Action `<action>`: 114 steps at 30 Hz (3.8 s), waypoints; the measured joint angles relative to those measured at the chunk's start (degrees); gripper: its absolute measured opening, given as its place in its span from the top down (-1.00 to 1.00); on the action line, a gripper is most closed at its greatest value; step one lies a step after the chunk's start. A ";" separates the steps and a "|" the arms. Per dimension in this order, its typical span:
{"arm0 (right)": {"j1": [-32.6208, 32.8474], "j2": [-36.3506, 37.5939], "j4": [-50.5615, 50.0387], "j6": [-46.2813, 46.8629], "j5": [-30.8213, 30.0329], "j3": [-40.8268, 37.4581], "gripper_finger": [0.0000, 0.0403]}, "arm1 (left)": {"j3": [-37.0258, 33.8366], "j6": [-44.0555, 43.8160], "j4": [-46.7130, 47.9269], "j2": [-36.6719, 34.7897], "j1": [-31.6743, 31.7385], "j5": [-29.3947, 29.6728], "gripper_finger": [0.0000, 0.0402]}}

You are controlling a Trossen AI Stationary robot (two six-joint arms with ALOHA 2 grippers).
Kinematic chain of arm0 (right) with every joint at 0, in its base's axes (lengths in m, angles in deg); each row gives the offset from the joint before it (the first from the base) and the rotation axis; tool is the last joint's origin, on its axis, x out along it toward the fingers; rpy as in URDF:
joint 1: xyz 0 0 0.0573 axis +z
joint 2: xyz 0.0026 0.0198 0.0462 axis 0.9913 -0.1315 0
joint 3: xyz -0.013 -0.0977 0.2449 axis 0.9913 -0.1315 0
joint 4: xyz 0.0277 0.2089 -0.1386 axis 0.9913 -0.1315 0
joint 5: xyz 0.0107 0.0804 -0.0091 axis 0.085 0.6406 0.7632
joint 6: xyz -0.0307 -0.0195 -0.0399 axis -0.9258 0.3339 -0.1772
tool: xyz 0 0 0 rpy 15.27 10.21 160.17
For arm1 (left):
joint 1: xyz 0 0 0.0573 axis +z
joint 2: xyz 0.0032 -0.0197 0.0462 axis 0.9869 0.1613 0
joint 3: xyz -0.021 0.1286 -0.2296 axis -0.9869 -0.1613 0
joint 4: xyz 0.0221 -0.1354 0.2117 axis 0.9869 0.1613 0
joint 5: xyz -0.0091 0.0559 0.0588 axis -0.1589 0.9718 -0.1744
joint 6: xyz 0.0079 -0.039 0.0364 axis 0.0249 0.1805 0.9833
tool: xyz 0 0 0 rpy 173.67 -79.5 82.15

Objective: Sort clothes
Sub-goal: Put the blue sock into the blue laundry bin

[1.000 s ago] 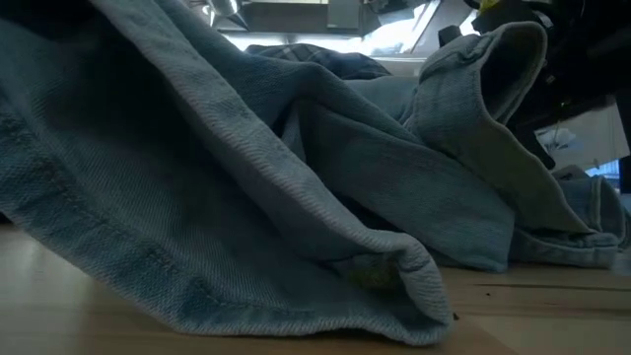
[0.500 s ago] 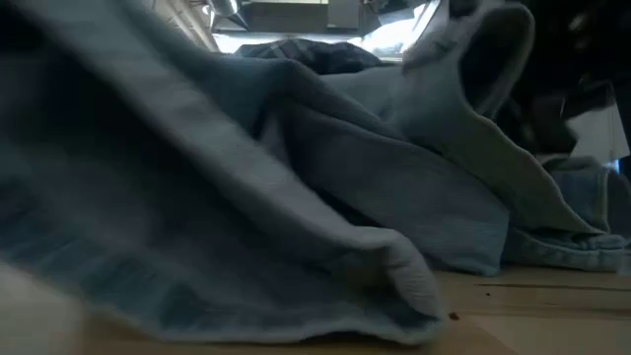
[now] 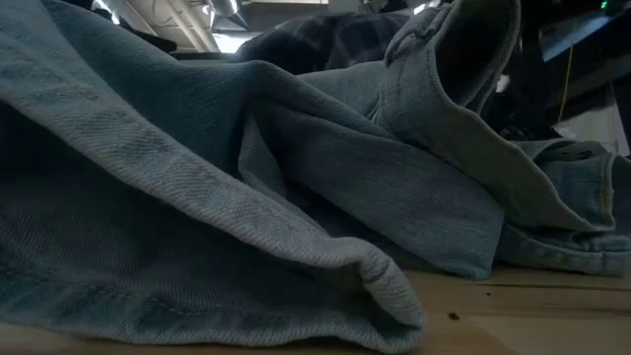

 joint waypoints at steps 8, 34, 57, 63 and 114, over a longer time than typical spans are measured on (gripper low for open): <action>-5.64 6.41 0.03 3.39 -6.84 -5.92 0.13 | 0.00 -0.01 0.01 0.00 0.00 -0.02 0.99; -13.64 15.02 -10.16 44.73 25.17 -21.60 0.13 | 0.00 0.00 0.02 0.00 -0.01 -0.01 0.99; -14.05 15.72 -45.39 42.37 30.20 -0.10 0.13 | 0.00 0.01 0.00 0.00 0.00 0.00 0.99; -15.00 15.74 -71.74 51.39 20.27 9.65 0.13 | 0.00 0.01 -0.02 0.00 -0.02 -0.02 0.99; -47.69 9.15 -69.25 51.05 57.06 -8.06 0.59 | 0.00 0.01 -0.02 0.00 0.00 -0.02 0.99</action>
